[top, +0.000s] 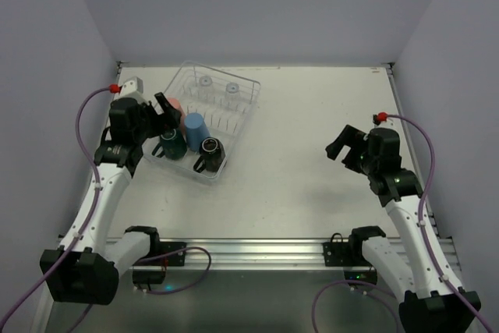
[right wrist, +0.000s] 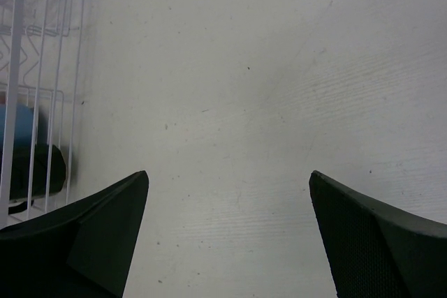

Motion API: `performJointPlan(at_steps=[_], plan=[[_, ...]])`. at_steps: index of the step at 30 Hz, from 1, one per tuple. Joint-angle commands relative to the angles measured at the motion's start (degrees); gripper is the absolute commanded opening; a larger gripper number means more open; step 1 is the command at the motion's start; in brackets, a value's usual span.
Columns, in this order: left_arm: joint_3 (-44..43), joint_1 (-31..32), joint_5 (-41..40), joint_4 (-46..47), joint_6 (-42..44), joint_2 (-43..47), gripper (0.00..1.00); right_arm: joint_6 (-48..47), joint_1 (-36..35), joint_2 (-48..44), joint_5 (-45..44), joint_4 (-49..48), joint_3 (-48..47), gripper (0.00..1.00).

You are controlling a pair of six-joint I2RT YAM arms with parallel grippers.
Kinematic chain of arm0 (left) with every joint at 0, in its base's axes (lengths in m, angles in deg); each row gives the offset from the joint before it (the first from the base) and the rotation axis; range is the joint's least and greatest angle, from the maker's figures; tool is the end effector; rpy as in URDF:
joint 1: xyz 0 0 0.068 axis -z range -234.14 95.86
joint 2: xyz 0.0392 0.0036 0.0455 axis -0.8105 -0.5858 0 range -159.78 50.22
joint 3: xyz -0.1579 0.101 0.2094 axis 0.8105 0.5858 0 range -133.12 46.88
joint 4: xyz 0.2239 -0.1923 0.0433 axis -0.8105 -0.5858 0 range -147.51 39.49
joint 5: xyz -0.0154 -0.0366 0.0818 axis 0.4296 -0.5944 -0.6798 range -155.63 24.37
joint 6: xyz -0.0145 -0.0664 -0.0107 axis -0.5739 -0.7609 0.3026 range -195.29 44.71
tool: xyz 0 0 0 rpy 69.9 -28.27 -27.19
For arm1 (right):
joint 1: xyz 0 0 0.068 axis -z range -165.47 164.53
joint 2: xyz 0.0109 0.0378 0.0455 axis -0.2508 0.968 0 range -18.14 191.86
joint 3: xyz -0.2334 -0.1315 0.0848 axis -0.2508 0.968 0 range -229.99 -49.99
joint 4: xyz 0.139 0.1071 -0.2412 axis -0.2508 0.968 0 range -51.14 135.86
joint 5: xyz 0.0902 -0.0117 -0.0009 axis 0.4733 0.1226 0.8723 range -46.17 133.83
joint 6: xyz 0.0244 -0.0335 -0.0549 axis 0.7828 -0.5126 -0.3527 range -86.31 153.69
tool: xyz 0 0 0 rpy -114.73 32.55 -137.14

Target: Unload the cups from the dish rack

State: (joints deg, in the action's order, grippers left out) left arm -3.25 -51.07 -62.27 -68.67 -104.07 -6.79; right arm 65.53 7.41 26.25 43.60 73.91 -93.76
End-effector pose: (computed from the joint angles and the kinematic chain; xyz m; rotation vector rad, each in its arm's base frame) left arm 0.2776 -0.0182 0.3127 -0.4147 1.9885 -0.4119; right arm 0.2137 0.0264 0.2853 0.4775 2.1669 0.3753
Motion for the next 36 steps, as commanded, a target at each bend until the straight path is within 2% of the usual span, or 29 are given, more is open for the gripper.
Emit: performJointPlan(at_steps=[1, 11, 13, 17, 21, 26, 31, 36], plan=[[-8.29, -0.35, 5.6, -0.21, 4.51, -3.88, 0.91, -1.07, -0.09, 0.44, 2.77, -2.09, -2.02, 0.99], [-27.19, 0.62, 12.38, 1.37, 10.23, -23.29, 0.85, -2.04, -0.09, 2.11, 5.77, -3.23, -2.81, 0.99], [-30.19, 2.9, 12.03, 0.93, 12.24, -26.38, 0.85, -2.39, -0.09, 2.29, 5.77, -2.88, -2.99, 0.99], [-39.49, 8.61, 5.37, -0.65, 18.03, -35.24, 0.84, -2.74, -0.09, 2.29, 6.21, -3.67, -2.03, 0.99], [-44.96, 12.21, 4.12, -0.83, 19.11, -41.41, 0.84, -2.92, -0.09, 2.81, 6.47, -3.93, -1.93, 0.99], [-49.97, 14.76, 5.26, -0.48, 19.63, -49.06, 0.84, -3.27, -0.09, 3.52, 6.91, -4.02, -2.29, 0.99], [-57.96, 15.12, 5.61, -3.55, 20.77, -58.54, 0.73, -3.8, -0.09, 3.52, 7.44, -4.37, -2.2, 0.99], [-64.91, 15.47, 6.66, -7.5, 22.79, -66.01, 0.73, -4.15, -0.09, 3.87, 7.44, -4.99, -1.14, 0.99]])
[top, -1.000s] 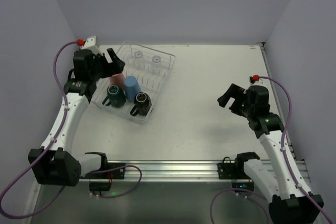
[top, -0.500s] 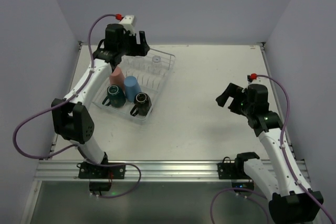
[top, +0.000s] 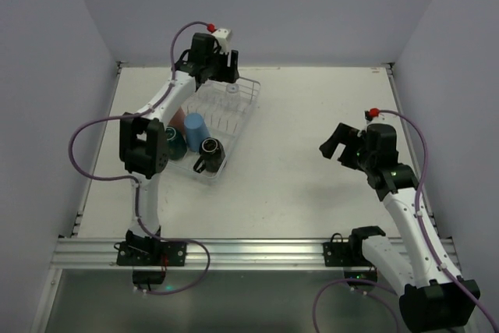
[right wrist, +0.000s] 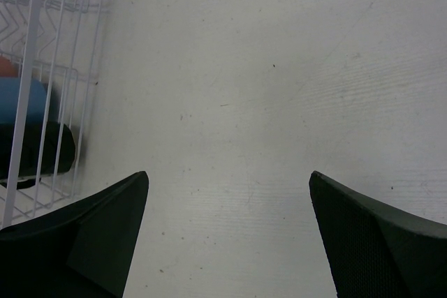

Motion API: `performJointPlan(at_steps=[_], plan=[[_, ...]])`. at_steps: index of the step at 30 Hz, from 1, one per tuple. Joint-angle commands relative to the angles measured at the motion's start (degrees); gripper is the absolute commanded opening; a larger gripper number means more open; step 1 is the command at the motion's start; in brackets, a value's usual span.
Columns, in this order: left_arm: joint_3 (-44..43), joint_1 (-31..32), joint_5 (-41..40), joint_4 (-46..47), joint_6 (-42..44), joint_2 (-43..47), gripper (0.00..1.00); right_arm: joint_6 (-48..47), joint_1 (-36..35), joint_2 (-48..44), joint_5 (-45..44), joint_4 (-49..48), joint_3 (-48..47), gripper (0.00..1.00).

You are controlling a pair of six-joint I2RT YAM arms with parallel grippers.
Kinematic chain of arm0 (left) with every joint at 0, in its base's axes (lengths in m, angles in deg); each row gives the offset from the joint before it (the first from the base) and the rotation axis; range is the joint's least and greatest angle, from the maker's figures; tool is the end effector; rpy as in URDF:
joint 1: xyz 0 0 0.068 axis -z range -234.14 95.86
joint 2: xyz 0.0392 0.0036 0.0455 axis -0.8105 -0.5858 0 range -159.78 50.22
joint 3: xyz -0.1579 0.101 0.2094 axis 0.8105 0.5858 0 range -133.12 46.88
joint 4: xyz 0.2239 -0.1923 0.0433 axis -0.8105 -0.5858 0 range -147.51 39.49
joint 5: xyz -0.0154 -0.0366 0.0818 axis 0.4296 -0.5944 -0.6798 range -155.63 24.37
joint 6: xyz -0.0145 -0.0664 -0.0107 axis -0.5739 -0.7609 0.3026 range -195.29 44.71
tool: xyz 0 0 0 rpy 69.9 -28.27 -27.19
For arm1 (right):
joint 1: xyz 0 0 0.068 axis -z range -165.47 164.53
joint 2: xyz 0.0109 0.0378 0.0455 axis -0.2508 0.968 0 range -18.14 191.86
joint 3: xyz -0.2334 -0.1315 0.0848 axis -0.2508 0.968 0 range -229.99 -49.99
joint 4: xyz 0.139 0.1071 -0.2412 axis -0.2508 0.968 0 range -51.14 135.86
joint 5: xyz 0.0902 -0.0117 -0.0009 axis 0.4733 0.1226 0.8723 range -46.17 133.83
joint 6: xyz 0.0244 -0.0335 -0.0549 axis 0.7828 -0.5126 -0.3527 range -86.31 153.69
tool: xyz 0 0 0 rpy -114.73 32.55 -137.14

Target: Unload the cups from the dish rack

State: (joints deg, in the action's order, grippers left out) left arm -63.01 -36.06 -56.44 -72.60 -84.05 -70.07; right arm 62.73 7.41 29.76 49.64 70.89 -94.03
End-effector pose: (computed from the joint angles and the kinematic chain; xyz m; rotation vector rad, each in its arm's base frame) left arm 0.5261 -0.1811 0.2872 0.2707 2.1457 -0.4440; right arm 0.2271 0.0340 0.2805 0.3678 2.2019 0.4612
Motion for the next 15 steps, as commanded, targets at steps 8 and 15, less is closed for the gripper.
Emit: performJointPlan(at_steps=[8, 15], plan=[[-13.69, 0.81, 0.83, -8.15, 3.92, -9.78, 0.75, -1.53, -0.09, 1.14, 1.93, -2.94, -0.18, 0.99], [-12.37, 1.34, 0.83, -8.24, 4.27, -12.16, 0.75, -1.53, -0.09, 1.76, 2.28, -3.64, 0.35, 0.99]])
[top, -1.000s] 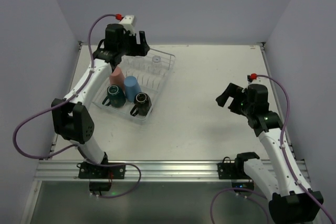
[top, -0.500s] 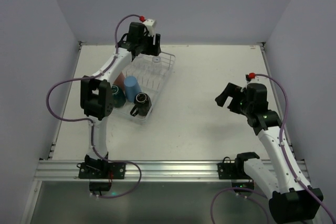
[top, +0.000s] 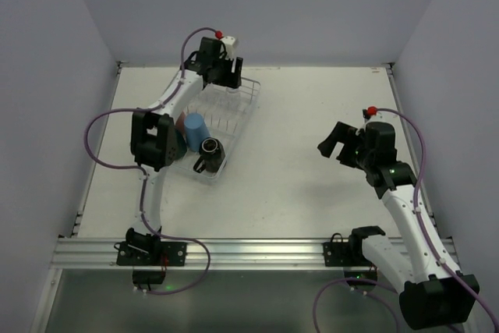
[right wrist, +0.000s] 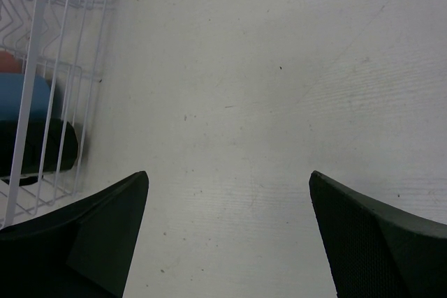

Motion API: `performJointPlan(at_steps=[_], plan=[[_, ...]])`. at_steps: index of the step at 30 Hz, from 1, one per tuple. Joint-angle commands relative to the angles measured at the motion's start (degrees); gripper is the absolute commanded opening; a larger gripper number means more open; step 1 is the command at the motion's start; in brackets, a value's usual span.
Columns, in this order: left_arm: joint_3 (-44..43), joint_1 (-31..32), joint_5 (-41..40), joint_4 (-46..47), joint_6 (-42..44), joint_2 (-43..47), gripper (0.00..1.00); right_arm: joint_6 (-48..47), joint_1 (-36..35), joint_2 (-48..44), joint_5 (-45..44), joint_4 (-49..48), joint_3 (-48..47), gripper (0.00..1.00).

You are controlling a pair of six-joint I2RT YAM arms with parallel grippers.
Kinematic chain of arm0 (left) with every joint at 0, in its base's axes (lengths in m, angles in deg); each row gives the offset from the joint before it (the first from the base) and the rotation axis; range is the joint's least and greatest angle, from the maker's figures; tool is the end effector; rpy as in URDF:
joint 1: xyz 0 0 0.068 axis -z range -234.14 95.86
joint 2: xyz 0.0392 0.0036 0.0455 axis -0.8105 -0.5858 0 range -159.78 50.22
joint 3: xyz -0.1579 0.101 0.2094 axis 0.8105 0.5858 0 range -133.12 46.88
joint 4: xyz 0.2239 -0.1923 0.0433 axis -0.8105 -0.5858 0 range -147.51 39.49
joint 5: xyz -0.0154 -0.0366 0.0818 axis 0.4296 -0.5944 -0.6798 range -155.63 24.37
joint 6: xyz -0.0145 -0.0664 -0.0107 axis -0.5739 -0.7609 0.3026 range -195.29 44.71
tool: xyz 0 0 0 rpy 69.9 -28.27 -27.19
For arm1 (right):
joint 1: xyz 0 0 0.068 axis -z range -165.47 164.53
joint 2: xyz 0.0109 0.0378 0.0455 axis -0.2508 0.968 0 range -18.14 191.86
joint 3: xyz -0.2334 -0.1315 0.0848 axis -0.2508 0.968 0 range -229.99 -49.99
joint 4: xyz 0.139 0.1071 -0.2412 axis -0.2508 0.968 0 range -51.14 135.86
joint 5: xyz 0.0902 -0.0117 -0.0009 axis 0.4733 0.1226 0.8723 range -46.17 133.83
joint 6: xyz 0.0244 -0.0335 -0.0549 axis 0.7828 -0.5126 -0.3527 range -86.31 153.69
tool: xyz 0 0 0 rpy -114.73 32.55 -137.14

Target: Unload the cups from the dish rack

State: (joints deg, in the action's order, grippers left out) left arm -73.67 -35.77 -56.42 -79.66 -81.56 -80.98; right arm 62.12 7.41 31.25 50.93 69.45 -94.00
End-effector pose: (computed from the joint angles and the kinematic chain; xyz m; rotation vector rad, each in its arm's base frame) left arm 0.5559 -0.1940 0.2424 0.3269 2.2642 -0.4083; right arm 0.2330 0.0360 0.2775 0.3439 2.2085 0.4795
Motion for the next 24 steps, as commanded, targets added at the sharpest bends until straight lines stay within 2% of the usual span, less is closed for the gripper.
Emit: performJointPlan(at_steps=[1, 24], plan=[[-1.62, 1.23, 0.89, -1.0, 1.87, -1.52, 0.75, -0.83, -0.09, 0.27, 1.17, -2.46, 0.41, 0.99], [-2.23, 1.49, -3.85, -1.97, 2.57, -5.82, 0.76, -0.83, -0.09, 1.5, 1.43, -3.17, 0.77, 0.99]])
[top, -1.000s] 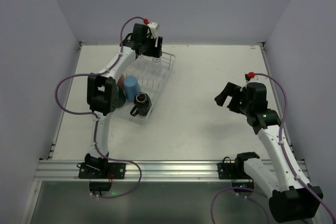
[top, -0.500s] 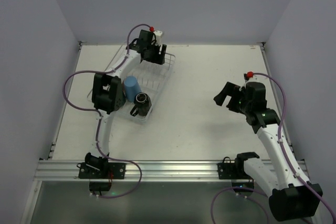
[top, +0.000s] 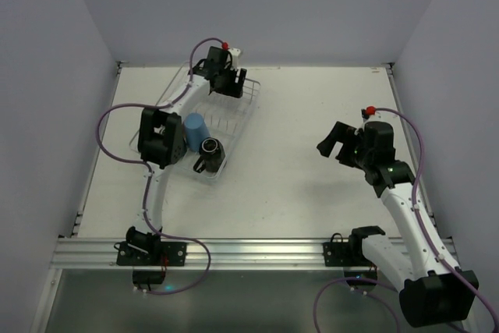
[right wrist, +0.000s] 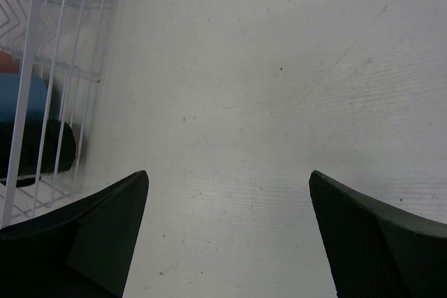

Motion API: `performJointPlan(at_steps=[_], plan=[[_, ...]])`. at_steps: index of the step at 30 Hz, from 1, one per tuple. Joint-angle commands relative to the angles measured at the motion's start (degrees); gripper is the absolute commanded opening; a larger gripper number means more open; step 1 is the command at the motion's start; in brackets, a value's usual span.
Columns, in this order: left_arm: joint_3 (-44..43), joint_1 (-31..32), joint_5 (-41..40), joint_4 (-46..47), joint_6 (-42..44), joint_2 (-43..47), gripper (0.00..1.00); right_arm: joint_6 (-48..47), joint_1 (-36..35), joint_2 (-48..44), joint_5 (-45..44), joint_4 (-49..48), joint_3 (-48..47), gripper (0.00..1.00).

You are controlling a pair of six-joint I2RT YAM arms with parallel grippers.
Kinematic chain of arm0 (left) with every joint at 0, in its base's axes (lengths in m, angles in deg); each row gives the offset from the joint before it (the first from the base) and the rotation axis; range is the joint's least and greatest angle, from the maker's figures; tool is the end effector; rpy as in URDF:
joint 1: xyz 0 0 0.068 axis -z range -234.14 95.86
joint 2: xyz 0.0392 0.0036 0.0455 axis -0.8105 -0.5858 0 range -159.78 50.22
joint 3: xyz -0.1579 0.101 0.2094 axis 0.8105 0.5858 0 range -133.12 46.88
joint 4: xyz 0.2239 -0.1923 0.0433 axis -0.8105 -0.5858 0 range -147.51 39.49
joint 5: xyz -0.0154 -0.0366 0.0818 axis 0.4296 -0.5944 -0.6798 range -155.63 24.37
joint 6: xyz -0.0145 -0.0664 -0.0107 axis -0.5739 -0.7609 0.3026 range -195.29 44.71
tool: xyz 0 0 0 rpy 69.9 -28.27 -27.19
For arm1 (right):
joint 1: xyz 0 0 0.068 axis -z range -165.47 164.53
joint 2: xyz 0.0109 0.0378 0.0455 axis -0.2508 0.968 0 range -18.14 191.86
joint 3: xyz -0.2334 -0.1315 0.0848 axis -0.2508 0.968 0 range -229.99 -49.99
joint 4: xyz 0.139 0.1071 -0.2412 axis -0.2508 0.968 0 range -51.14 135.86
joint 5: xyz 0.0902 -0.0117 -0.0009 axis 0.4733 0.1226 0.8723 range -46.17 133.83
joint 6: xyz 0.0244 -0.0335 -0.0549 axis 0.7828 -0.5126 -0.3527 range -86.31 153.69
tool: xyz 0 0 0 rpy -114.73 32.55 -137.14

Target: Unload the cups from the dish rack

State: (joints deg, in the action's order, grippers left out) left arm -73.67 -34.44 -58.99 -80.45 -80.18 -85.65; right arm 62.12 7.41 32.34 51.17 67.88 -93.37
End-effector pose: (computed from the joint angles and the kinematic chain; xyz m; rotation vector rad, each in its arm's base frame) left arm 0.5592 -0.2071 0.1942 0.3633 2.3529 -0.3434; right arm 0.2375 0.0368 0.2719 0.3422 2.2119 0.4835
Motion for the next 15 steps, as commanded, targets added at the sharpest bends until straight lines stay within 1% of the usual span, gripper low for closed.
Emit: performJointPlan(at_steps=[1, 4, 8, 10, 13, 15], plan=[[-2.14, 0.25, -1.53, -0.92, 1.19, -1.06, 0.76, -0.83, -0.09, 0.41, 1.11, -1.68, 0.22, 0.99], [-2.14, 0.25, -2.24, -0.83, 1.28, -1.32, 0.75, -0.74, -0.09, 0.59, 1.28, -1.77, 0.31, 0.99], [-1.53, 0.25, -3.29, -0.13, 1.37, -1.06, 0.66, -0.65, -0.09, 0.85, 1.54, -1.86, 0.31, 0.99], [-0.31, 0.25, -3.56, 1.36, 1.28, -0.62, 0.63, -0.39, -0.09, 0.94, 1.72, -2.21, 0.48, 0.99], [0.76, 0.25, -3.91, 2.59, 1.28, 0.26, 0.64, -0.39, -0.09, 1.2, 2.25, -2.12, 0.4, 0.99], [0.58, 0.25, -3.21, 2.6, 1.37, 0.17, 0.68, -0.48, -0.09, 1.29, 1.99, -2.03, 0.31, 0.99]])
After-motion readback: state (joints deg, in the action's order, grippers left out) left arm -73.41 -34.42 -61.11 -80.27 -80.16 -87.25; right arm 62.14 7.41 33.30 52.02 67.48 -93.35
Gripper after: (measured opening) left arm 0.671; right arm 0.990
